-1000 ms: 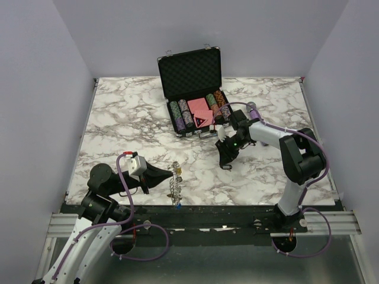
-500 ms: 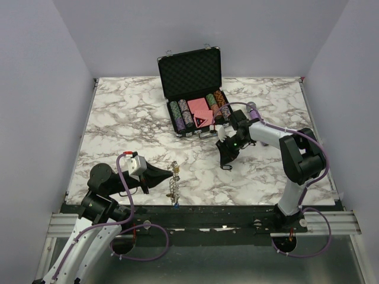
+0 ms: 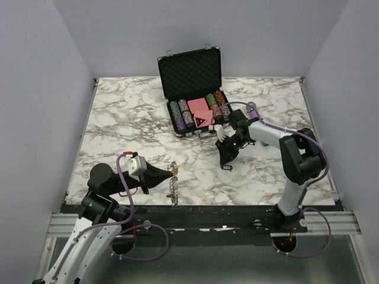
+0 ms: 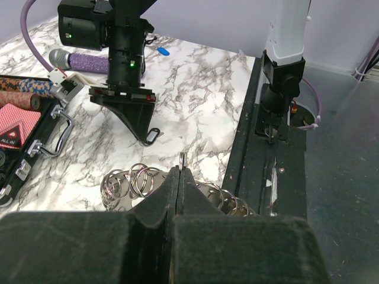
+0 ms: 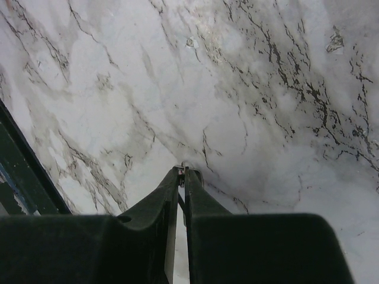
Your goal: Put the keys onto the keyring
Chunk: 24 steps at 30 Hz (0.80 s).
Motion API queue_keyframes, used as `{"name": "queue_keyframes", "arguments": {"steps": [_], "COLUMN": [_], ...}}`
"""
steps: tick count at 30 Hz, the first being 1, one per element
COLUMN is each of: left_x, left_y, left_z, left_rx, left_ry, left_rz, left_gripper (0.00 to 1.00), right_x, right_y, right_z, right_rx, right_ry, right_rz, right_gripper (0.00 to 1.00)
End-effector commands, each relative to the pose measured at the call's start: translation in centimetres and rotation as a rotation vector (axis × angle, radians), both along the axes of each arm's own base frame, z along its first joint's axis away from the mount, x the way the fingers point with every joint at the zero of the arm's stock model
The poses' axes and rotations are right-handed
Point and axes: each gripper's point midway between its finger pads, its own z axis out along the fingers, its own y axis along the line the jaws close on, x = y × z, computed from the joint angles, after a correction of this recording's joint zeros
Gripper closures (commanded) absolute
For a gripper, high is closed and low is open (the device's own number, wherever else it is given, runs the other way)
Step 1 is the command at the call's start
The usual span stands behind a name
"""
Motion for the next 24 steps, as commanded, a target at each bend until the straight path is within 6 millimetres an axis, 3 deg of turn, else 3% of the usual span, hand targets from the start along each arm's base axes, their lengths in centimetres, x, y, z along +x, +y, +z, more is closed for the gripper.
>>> {"name": "queue_keyframes", "arguments": {"steps": [1, 24], "left_x": [-0.29, -0.20], "left_y": [-0.05, -0.03], "left_z": [1.75, 1.72], "left_rx": [-0.028, -0.027], "left_ry": [-0.062, -0.061], "left_rz": [-0.018, -0.017], "left_gripper": [1.00, 1.00], "right_x": [-0.20, -0.62], "right_y": [0.27, 0.35], "right_z": [0.28, -0.18], "right_rx": [0.004, -0.017], "right_ry": [0.010, 0.020], "right_rz": [0.029, 0.050], "right_gripper": [0.83, 0.80]}}
